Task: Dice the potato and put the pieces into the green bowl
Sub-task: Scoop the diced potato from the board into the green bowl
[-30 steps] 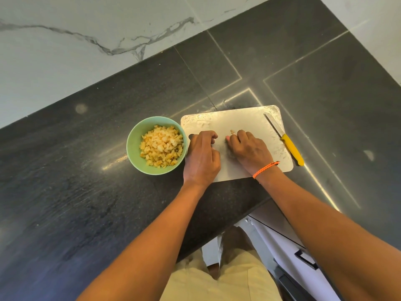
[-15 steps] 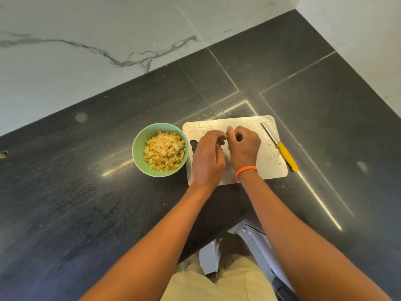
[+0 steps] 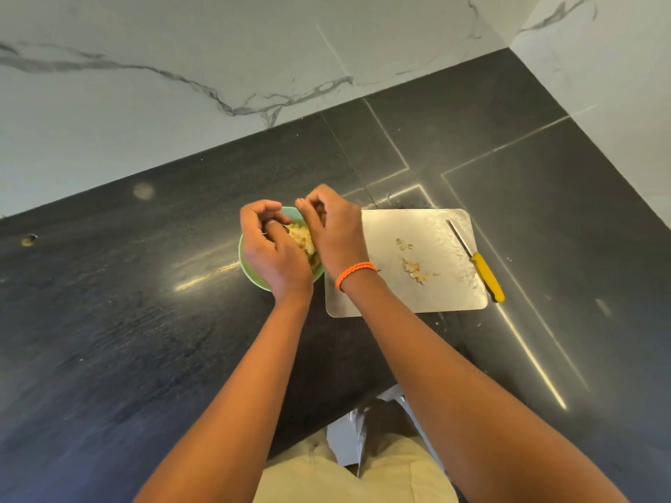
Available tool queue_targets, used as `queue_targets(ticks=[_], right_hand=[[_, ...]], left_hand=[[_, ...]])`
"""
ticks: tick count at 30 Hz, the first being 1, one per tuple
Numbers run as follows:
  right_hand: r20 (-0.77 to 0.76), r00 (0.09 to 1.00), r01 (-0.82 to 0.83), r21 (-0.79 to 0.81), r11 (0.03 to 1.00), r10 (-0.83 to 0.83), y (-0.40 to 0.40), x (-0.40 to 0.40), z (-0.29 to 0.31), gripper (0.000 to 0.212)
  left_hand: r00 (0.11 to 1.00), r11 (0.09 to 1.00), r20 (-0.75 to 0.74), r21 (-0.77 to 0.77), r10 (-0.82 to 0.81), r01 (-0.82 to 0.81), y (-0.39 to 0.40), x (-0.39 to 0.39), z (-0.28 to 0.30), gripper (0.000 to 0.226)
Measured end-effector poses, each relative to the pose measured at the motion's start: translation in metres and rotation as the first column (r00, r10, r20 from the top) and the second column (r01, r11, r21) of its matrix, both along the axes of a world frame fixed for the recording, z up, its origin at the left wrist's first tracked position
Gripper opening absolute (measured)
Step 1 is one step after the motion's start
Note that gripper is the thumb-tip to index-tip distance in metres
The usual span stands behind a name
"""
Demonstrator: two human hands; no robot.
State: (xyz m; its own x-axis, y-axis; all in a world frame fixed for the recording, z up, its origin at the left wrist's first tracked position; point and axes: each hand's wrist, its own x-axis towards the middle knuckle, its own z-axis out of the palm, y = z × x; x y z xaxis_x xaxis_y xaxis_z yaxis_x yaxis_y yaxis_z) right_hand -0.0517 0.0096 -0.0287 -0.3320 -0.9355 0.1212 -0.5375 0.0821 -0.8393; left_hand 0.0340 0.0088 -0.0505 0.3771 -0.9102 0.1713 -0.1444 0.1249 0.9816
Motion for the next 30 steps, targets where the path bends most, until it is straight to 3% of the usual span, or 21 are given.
queue_targets(ticks=[3, 5, 13, 18, 23, 26, 30], right_hand=[[-0.292, 0.917, -0.212, 0.216, 0.953, 0.27, 0.0, 0.013, -0.003, 0.013], [-0.403, 0.864, -0.216, 0.246, 0.945, 0.303, 0.004, 0.014, -0.004, 0.011], [-0.439, 0.883, -0.135, 0.103, 0.985, 0.167, 0.013, 0.004, -0.002, 0.022], [-0.393, 0.914, -0.091, 0.048, 0.995, 0.103, 0.014, -0.005, -0.004, 0.008], [-0.202, 0.974, -0.088, 0.068, 0.994, 0.1, 0.016, -0.013, -0.01, 0.018], [0.089, 0.996, -0.004, 0.051, 0.999, -0.001, 0.021, -0.02, -0.006, 0.032], [0.507, 0.857, 0.048, 0.106, 0.993, -0.095, 0.029, -0.035, 0.001, 0.039]], left_hand=[[0.999, 0.999, 0.0, 0.018, 0.032, -0.032, -0.005, 0.008, -0.003, 0.031], [0.999, 0.999, 0.005, 0.031, 0.033, -0.033, -0.006, 0.01, -0.003, 0.031], [1.0, 0.999, 0.016, 0.041, 0.009, -0.01, -0.004, 0.004, -0.001, 0.029], [0.999, 0.999, 0.036, 0.034, -0.002, 0.001, -0.004, -0.003, -0.002, 0.029], [0.999, 0.999, 0.029, 0.03, -0.022, 0.022, -0.003, -0.01, -0.002, 0.028], [0.999, 0.999, 0.042, 0.032, -0.024, 0.023, -0.004, -0.014, -0.002, 0.027], [0.996, 0.998, 0.064, 0.017, -0.065, 0.064, -0.001, -0.023, -0.001, 0.027]])
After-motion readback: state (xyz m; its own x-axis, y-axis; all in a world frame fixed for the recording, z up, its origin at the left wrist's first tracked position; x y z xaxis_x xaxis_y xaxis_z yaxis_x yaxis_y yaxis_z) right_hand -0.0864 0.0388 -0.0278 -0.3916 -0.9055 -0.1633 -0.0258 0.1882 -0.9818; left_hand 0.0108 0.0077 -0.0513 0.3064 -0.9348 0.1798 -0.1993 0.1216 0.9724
